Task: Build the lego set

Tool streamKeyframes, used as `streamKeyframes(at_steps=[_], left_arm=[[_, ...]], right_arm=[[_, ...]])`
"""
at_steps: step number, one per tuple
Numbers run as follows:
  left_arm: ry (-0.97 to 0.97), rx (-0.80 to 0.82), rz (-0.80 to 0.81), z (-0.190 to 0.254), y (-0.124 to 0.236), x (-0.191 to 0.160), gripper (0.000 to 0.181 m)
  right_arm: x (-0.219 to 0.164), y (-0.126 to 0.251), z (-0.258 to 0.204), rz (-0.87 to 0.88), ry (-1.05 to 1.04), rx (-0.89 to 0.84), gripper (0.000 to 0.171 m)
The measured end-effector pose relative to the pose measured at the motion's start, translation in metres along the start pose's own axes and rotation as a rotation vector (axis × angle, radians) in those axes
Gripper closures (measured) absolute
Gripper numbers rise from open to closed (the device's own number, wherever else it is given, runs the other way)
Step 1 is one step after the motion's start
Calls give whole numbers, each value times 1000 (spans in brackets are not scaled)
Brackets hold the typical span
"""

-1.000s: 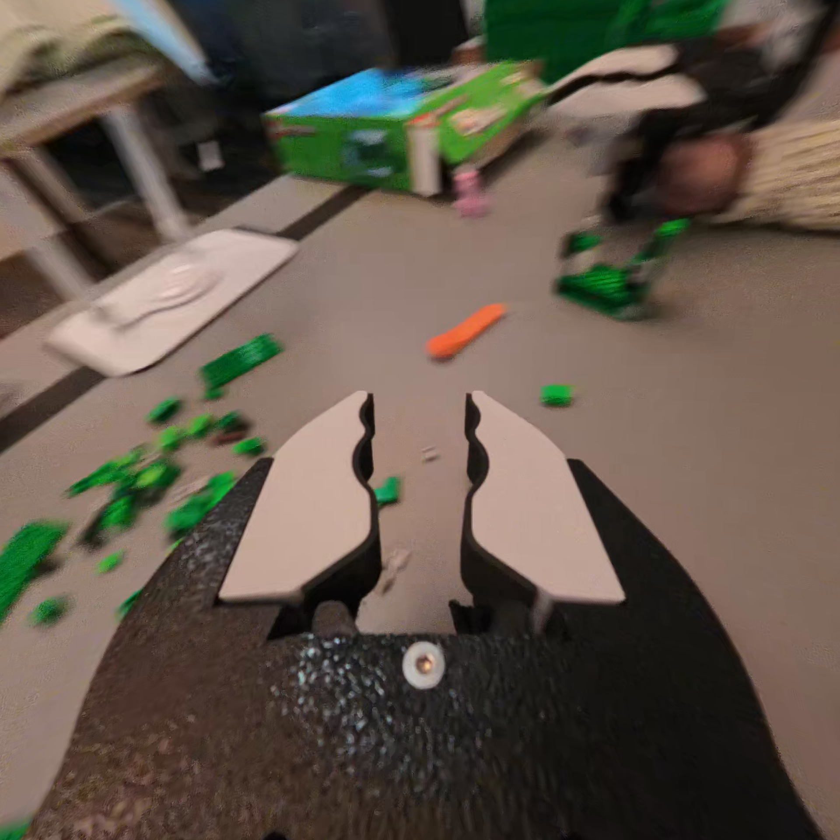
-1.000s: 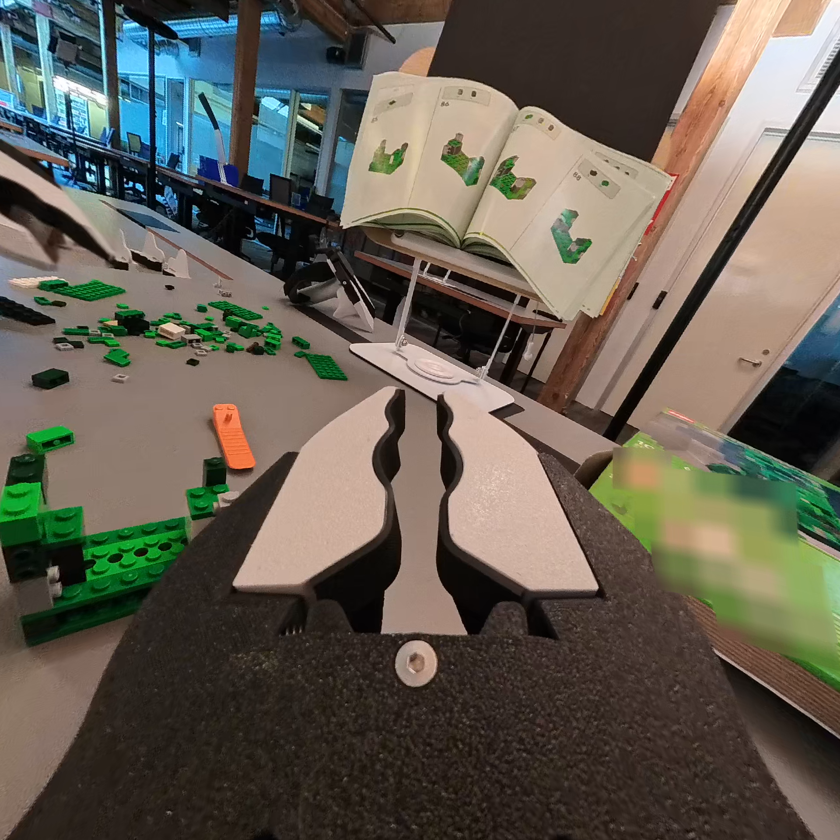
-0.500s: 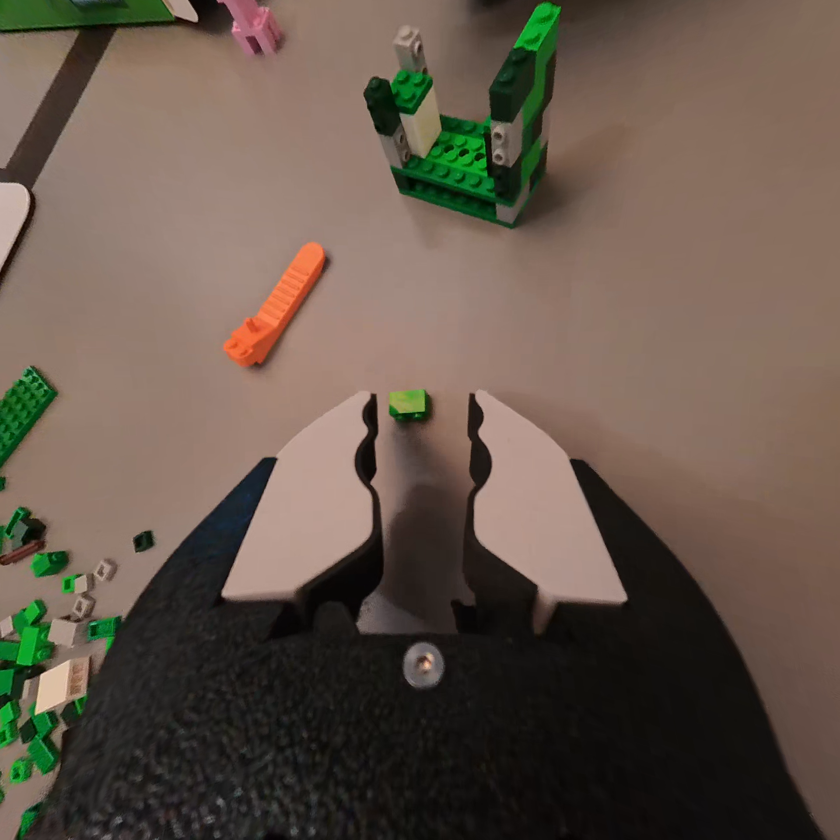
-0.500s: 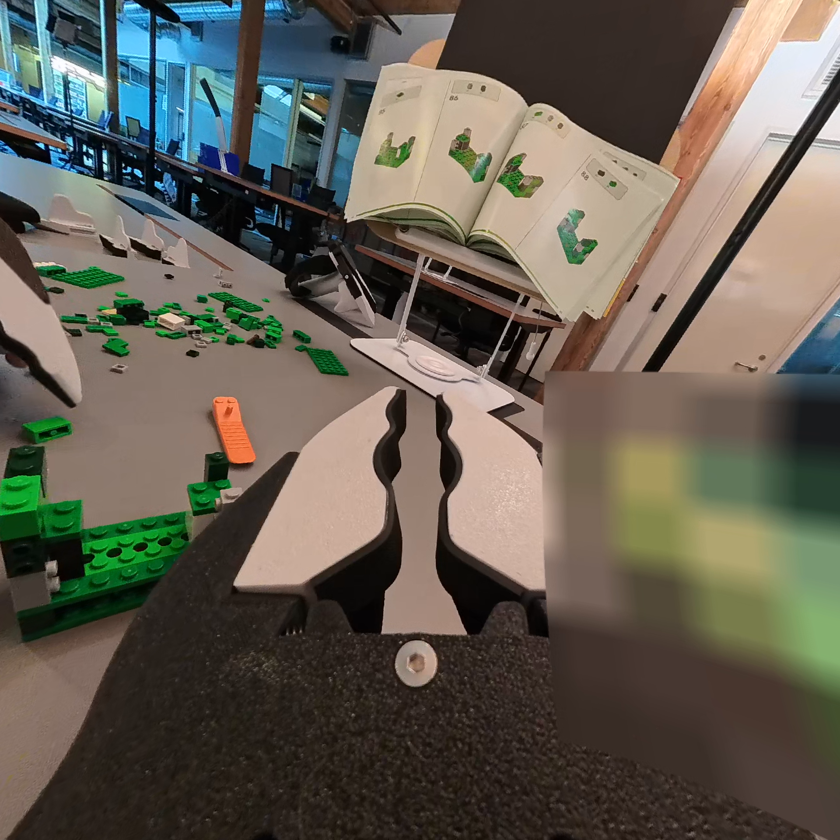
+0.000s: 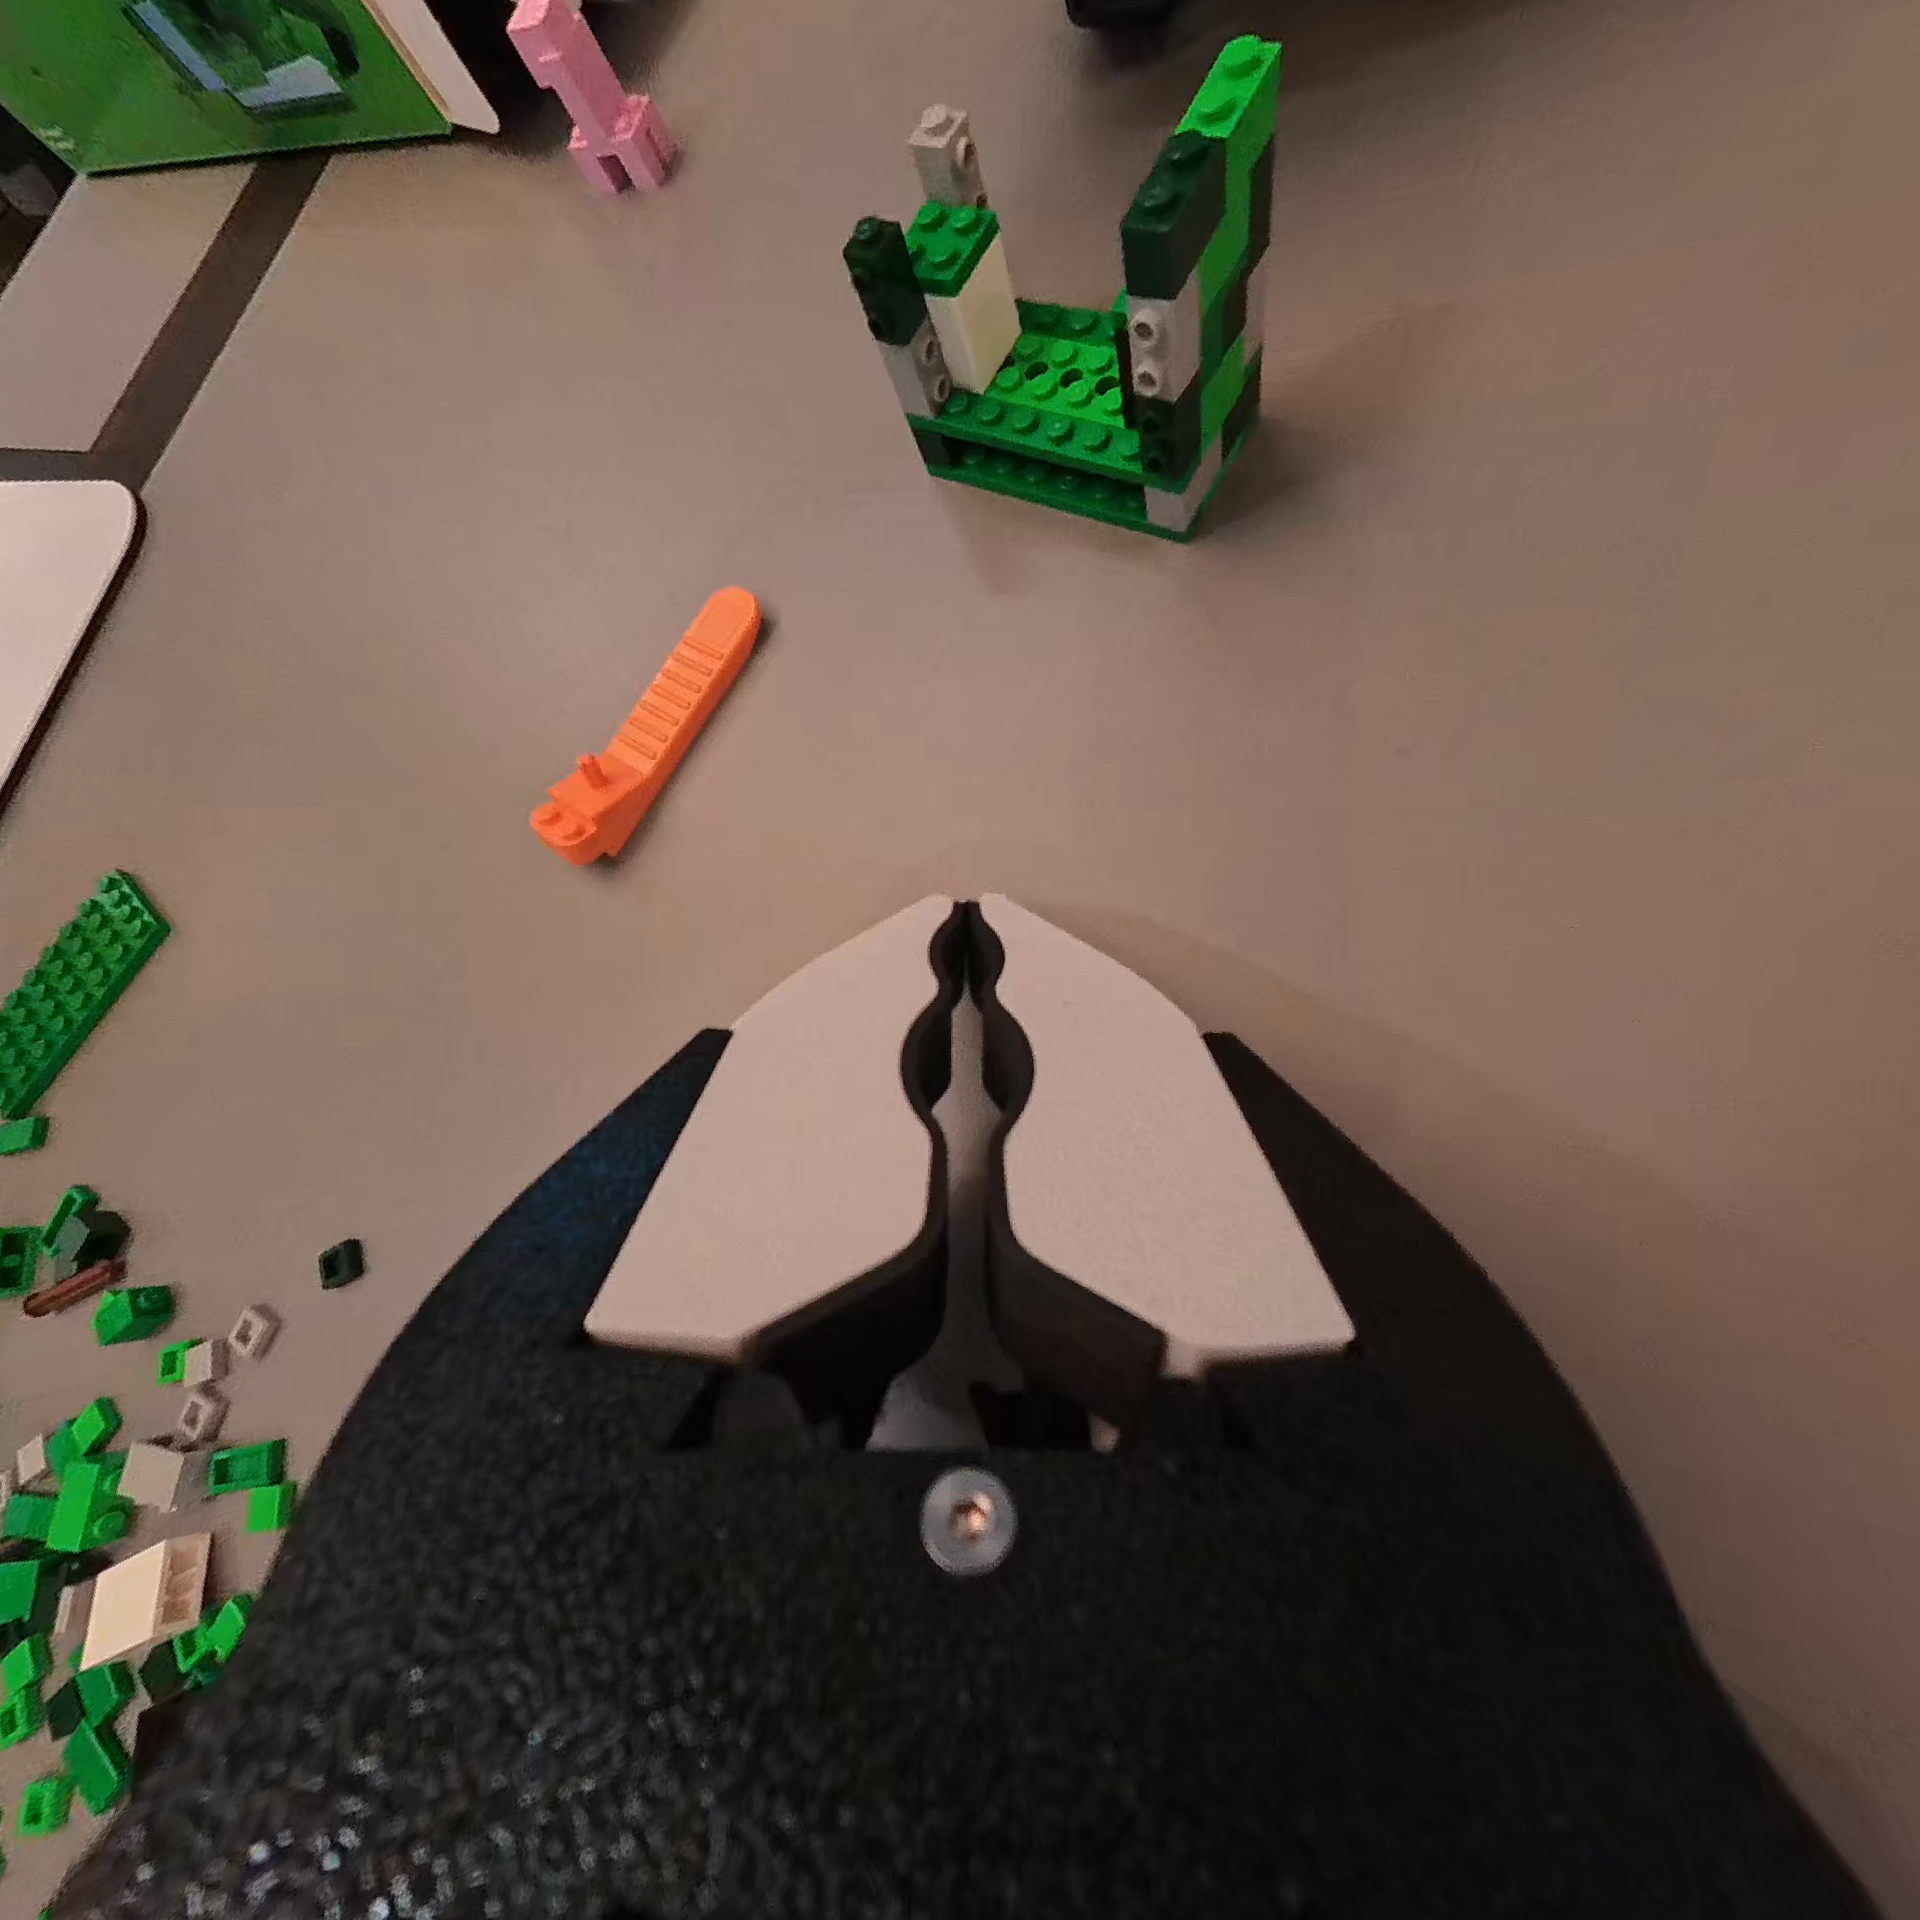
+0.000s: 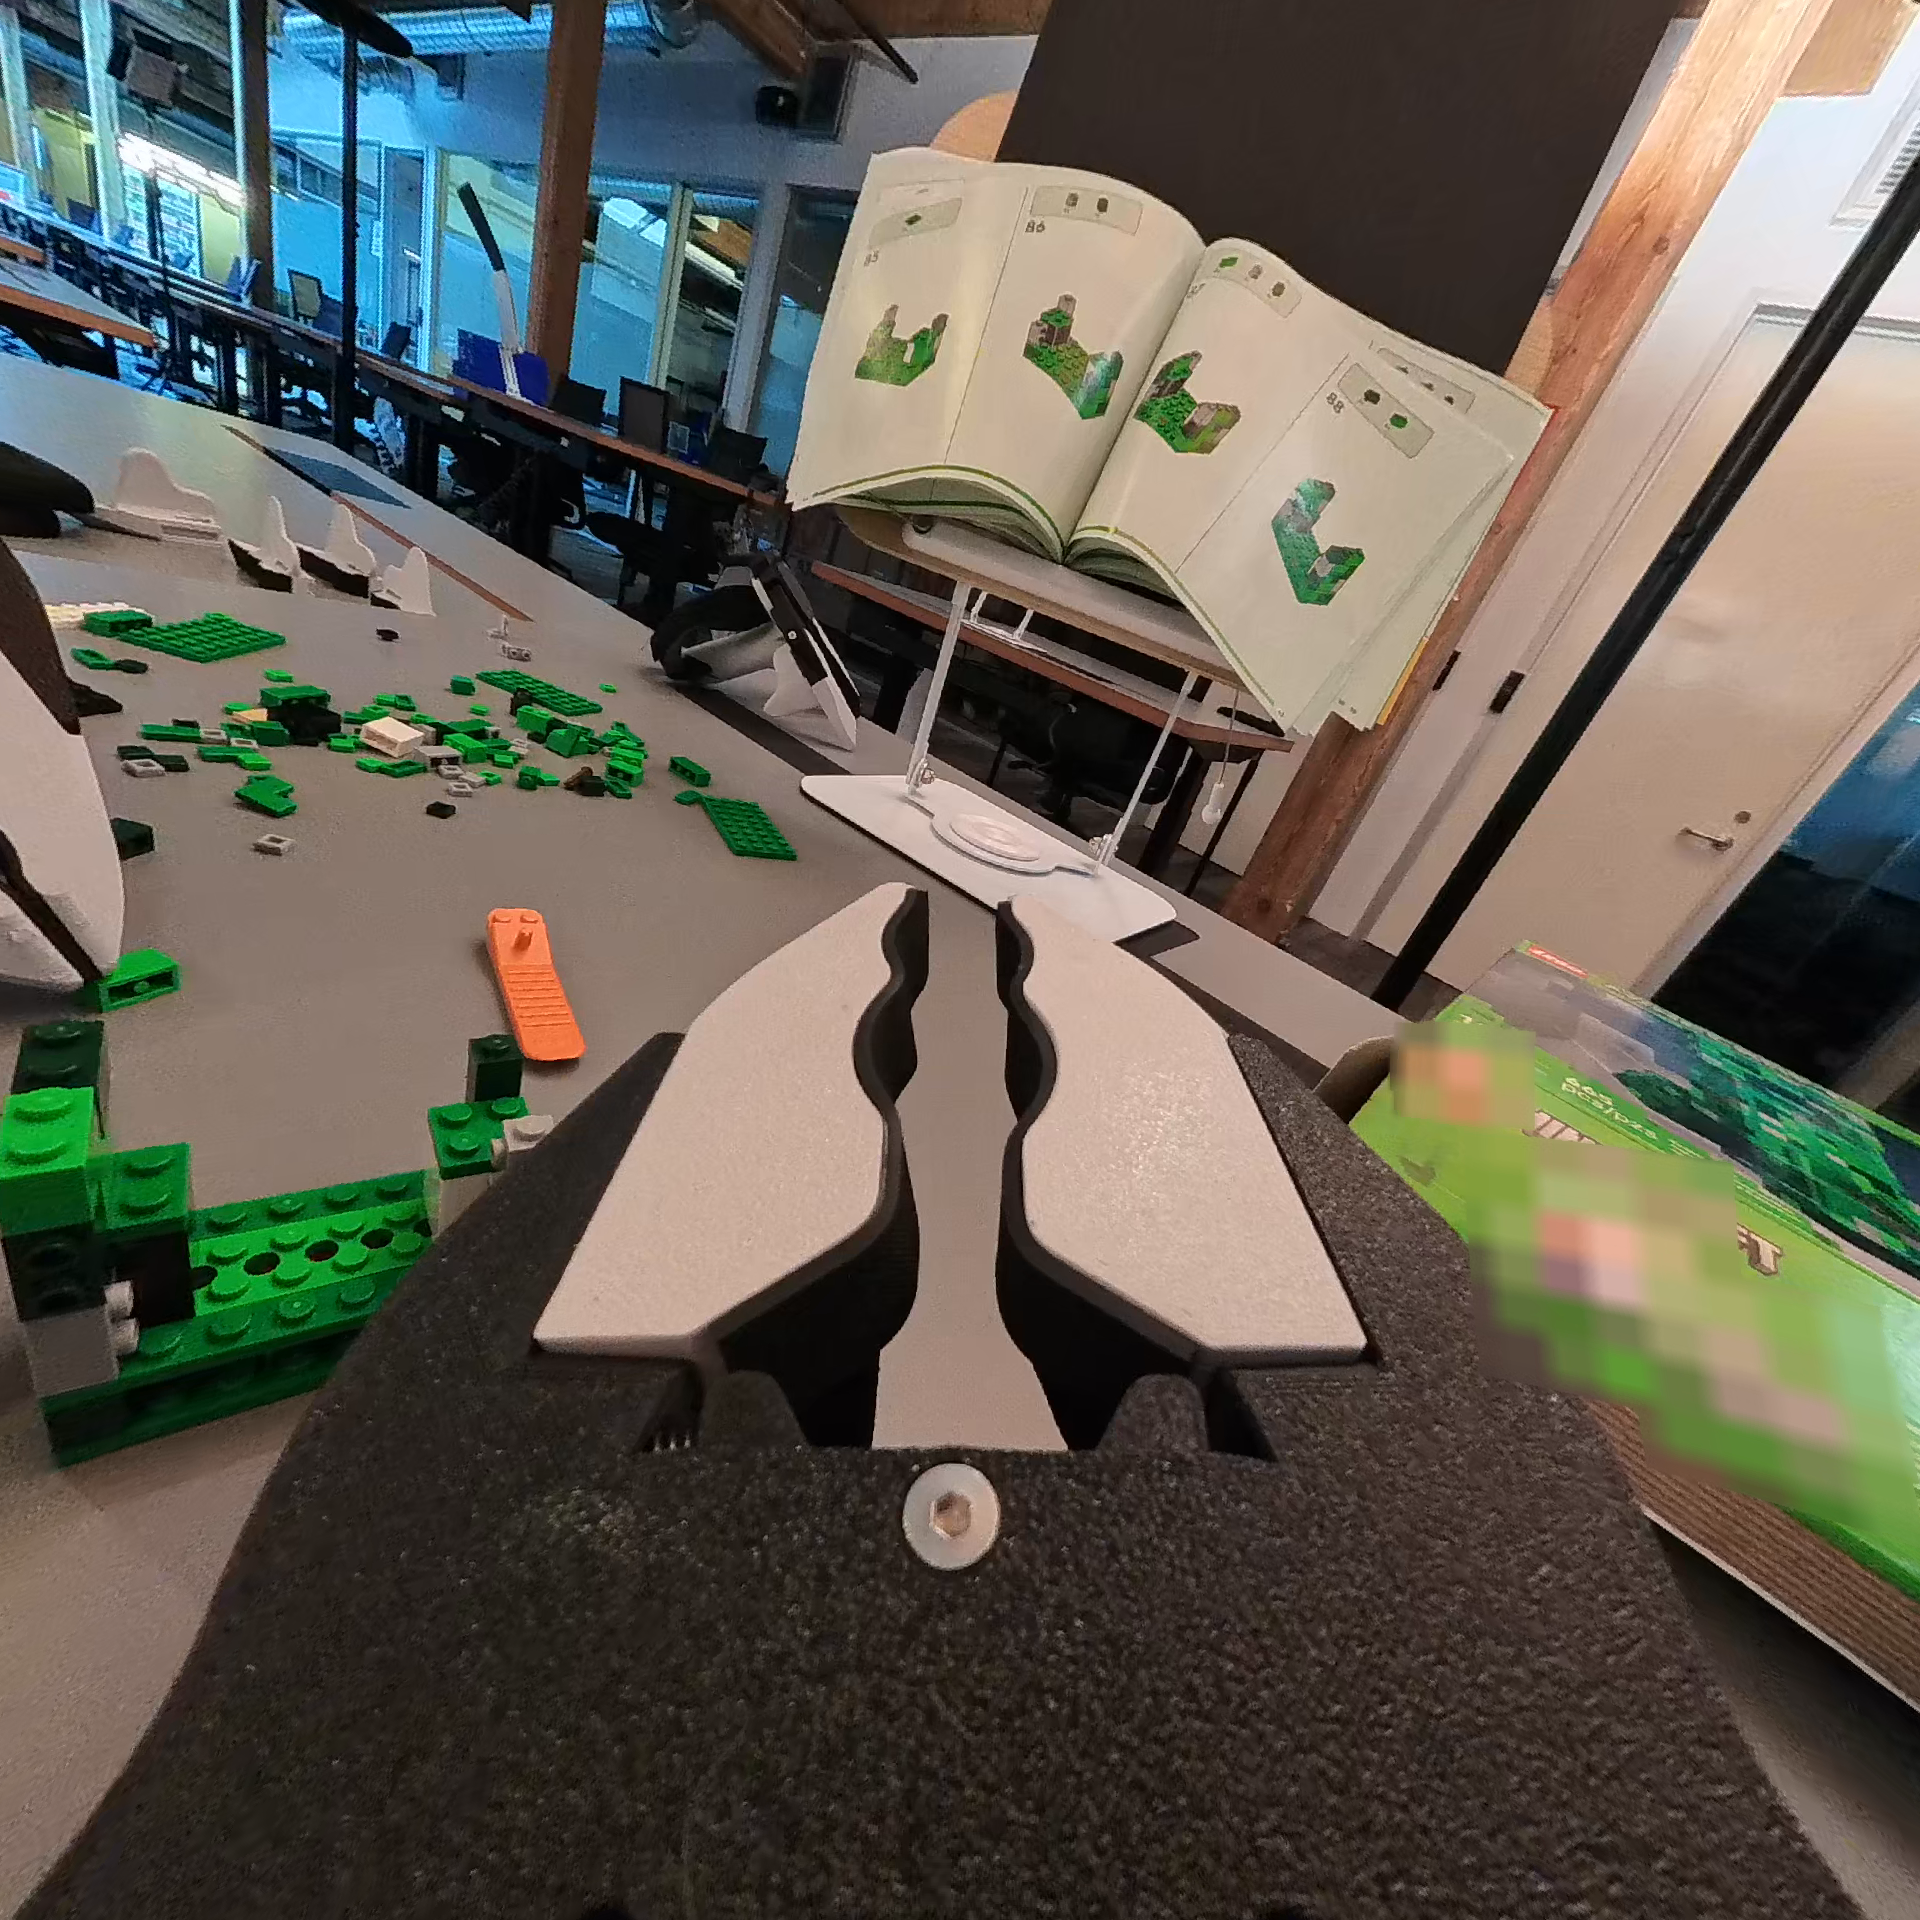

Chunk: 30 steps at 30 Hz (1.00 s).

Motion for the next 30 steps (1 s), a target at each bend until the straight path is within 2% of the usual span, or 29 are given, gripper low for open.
streamKeyframes(at_steps=[13,18,20,24,28,30], left_arm=[[22,-8,17,-2,0,-2,181],[27,46,45,-10,4,-3,173],[44,65,82,-15,7,-1,172],[75,107,131,-25,14,0,171],[93,131,171,-29,19,3,172],[99,170,195,-33,21,4,172]], right_arm=[[0,-1,0,-6,7,6,159],[-11,-1,6,-99,80,11,160],[-18,0,-3,-186,99,144,171],[-19,15,-28,-296,115,451,169],[-30,24,-42,-404,222,559,171],[-36,29,-52,-442,209,651,171]])
Point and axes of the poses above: each gripper's, where its closed fingertips meet, y back along the fingers, x out of its top, z = x × y across the jaws, the point moved 3 cm from there along y, back along the fingers, and after that the axes turned 15 degrees about -z, right-handed, at the moved point
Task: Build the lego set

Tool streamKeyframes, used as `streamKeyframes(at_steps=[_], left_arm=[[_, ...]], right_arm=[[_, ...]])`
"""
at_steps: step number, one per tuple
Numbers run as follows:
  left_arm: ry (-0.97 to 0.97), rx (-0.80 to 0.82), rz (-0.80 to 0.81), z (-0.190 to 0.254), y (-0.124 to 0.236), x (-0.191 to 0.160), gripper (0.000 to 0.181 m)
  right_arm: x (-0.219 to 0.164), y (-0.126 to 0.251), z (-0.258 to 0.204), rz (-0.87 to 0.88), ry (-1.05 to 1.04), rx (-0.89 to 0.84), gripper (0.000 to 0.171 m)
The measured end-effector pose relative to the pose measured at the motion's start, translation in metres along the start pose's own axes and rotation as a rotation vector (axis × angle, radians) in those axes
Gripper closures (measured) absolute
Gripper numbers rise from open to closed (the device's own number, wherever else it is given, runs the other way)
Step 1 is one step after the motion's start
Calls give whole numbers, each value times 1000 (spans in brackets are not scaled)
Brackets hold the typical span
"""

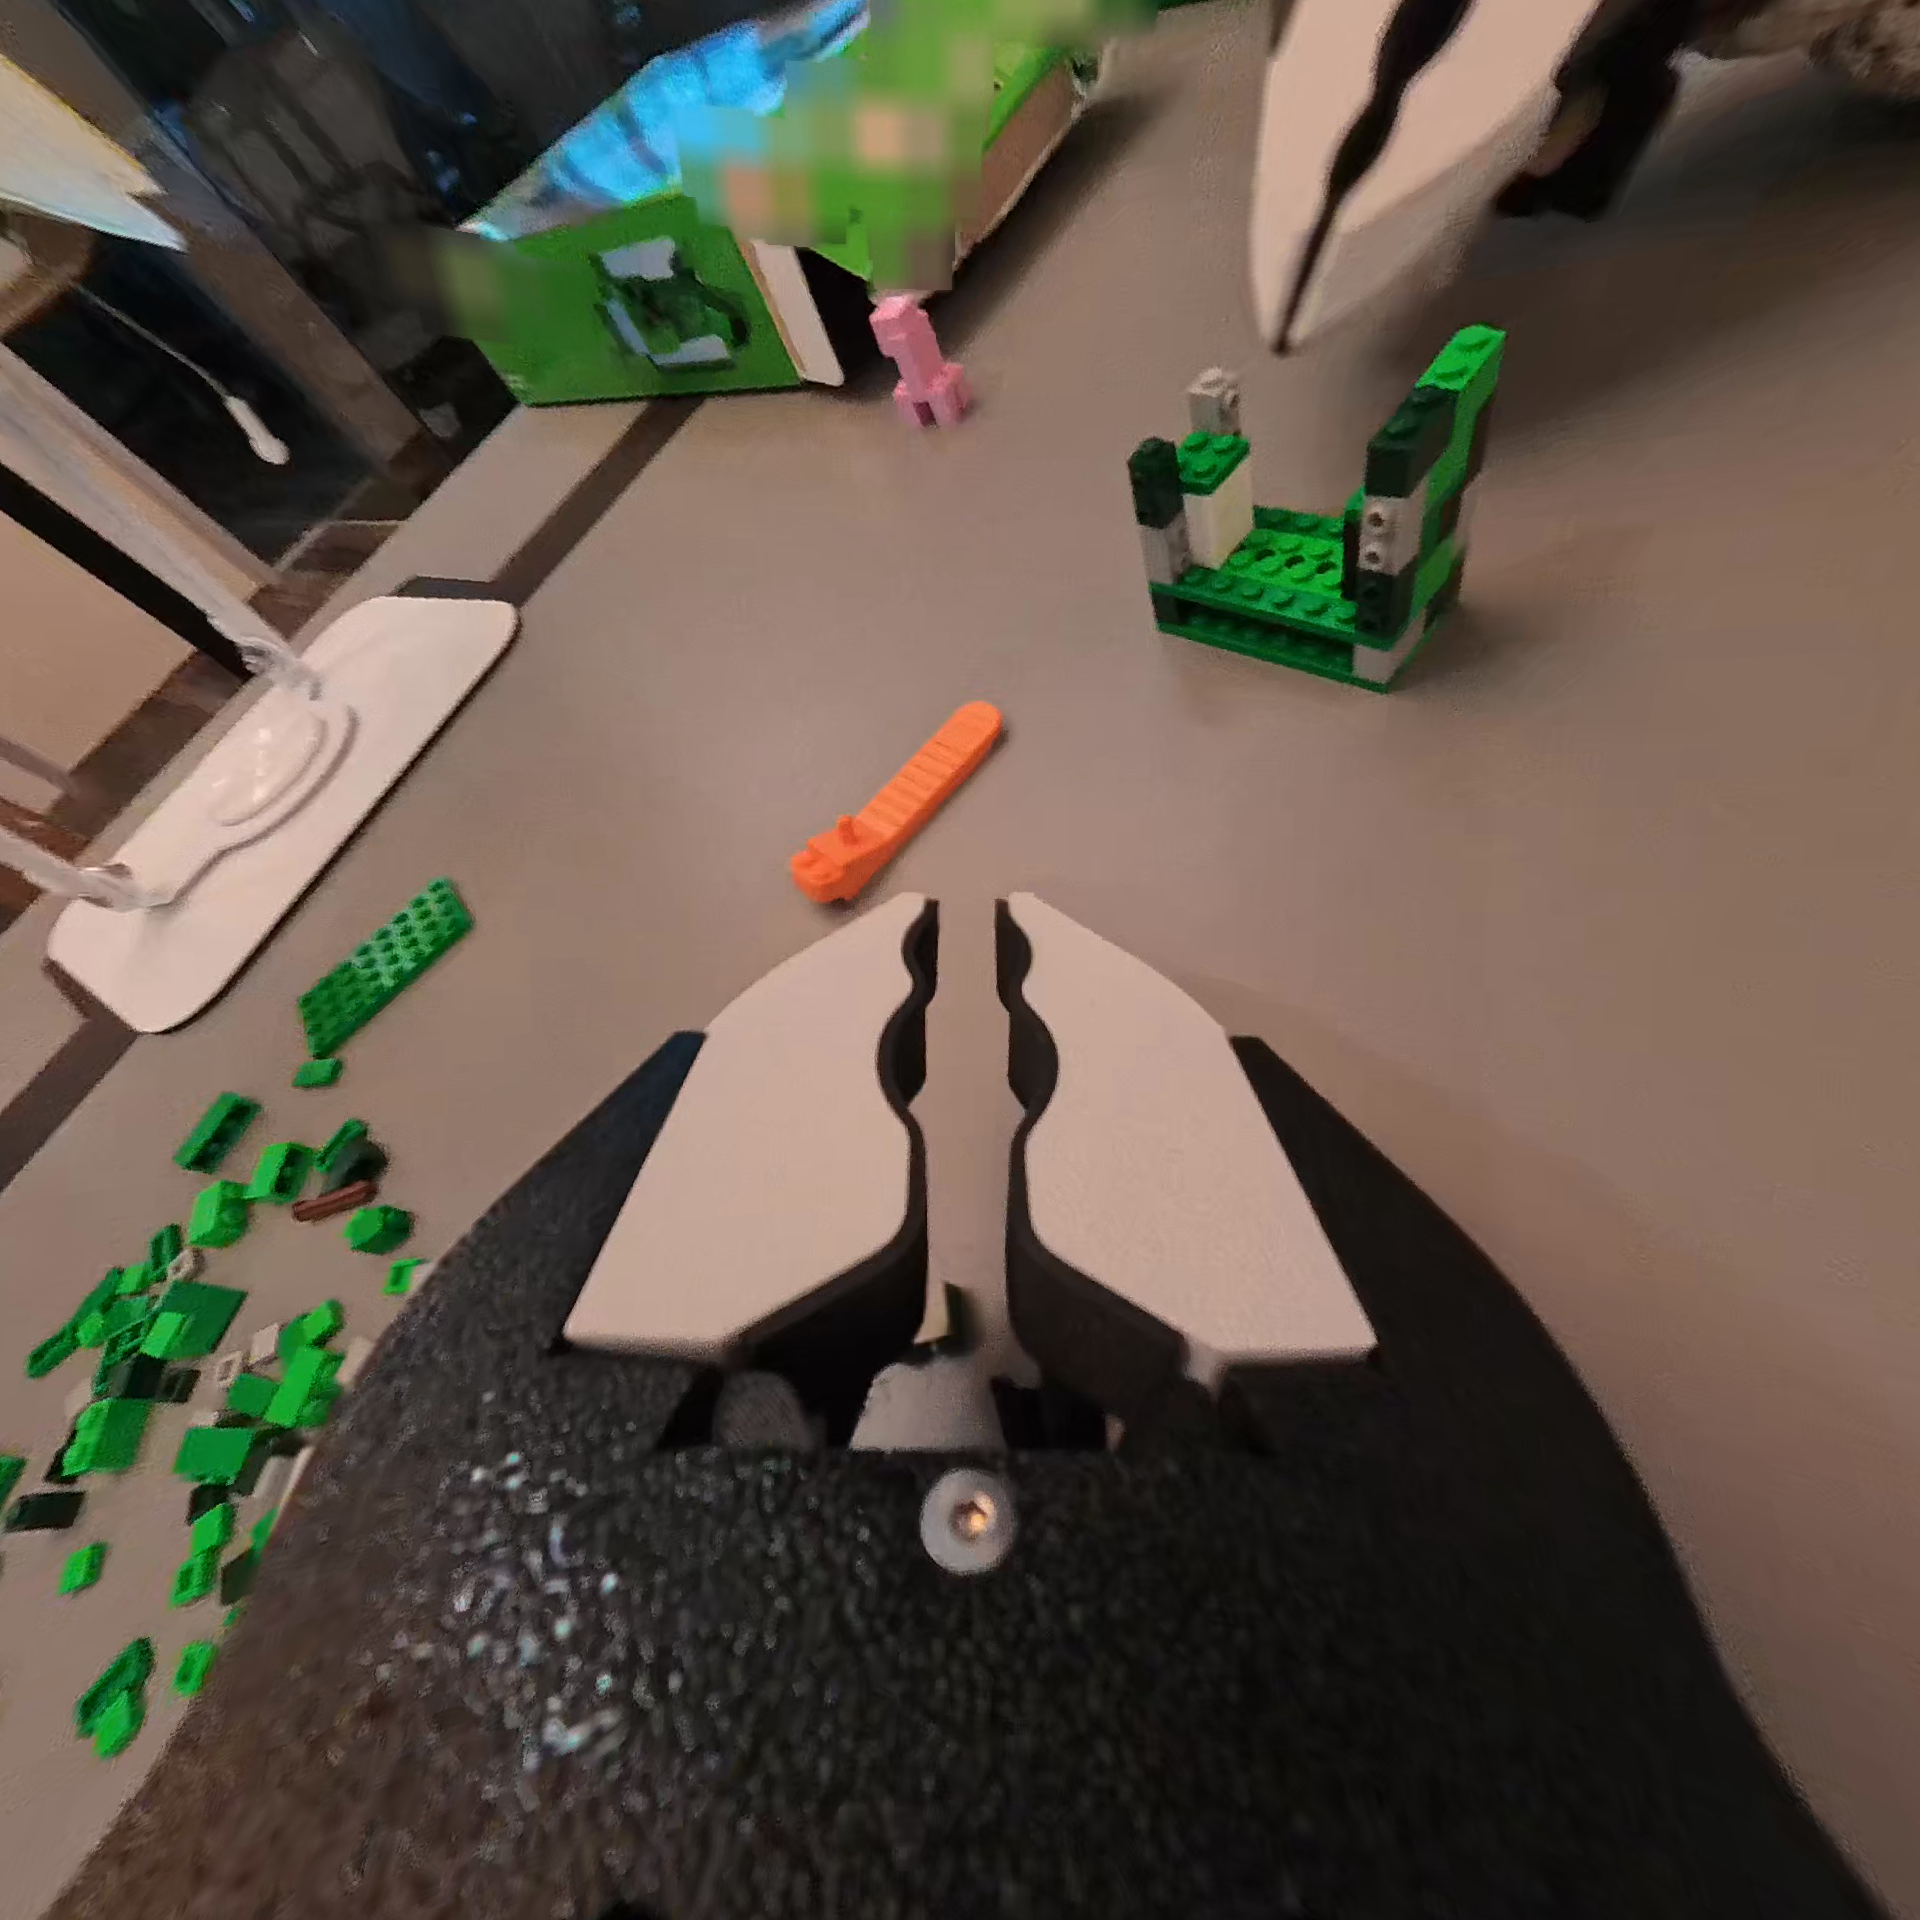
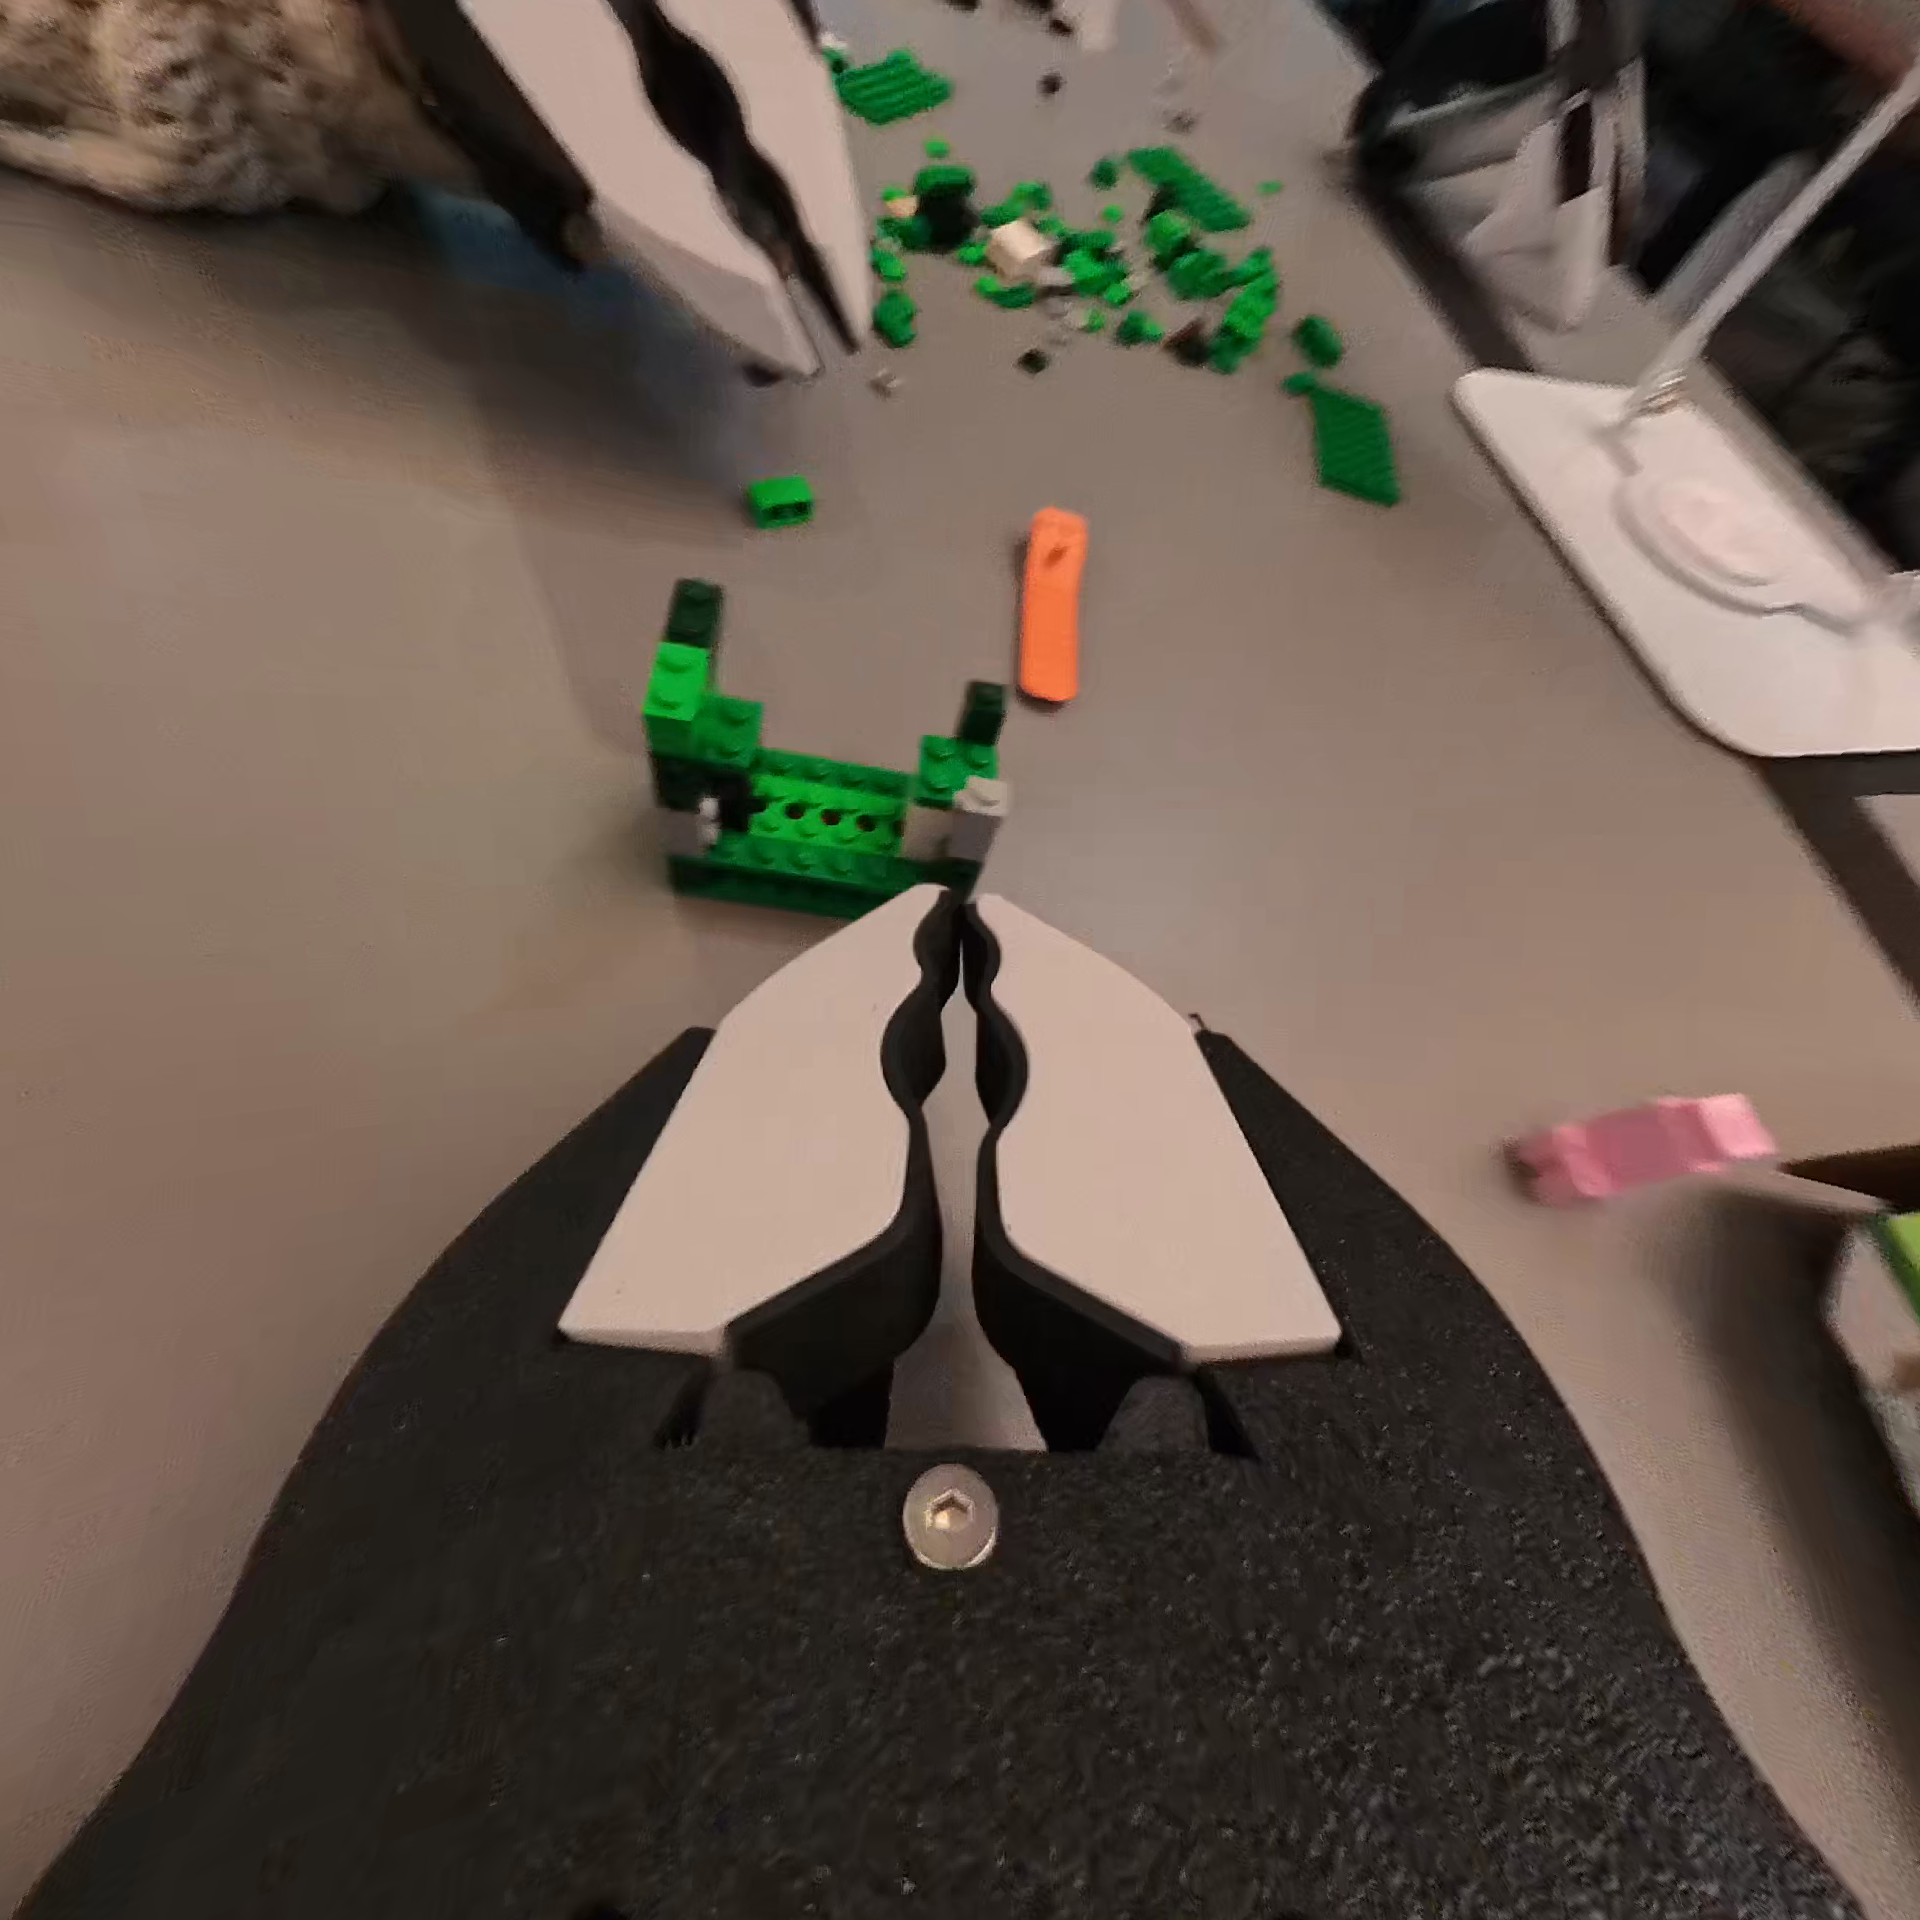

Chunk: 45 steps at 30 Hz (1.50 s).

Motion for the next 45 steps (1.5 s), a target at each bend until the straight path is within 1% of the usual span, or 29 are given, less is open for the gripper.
streamKeyframes(at_steps=[3,6,21,39,45], left_arm=[[25,62,28,-9,0,0,171],[53,86,40,-14,-2,-2,170],[41,91,21,-13,-5,-4,171],[25,83,11,-10,-6,-5,171],[19,83,3,-10,-7,-6,172]], right_arm=[[-7,-10,-9,-33,-33,117,171],[-12,-17,-12,-78,-36,141,171],[-11,-27,-15,-134,21,83,171],[-8,-31,-13,-129,39,38,171],[-5,-35,-9,-134,24,-12,171]])
Point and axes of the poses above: each gripper's, where its closed fingertips meet, y back along the fingers, x out of its top, z = x × y across the jaws, the point moved 3 cm from there along y, back along the fingers, and after that the axes turned 15 degrees about -z, right-handed, at the moved point
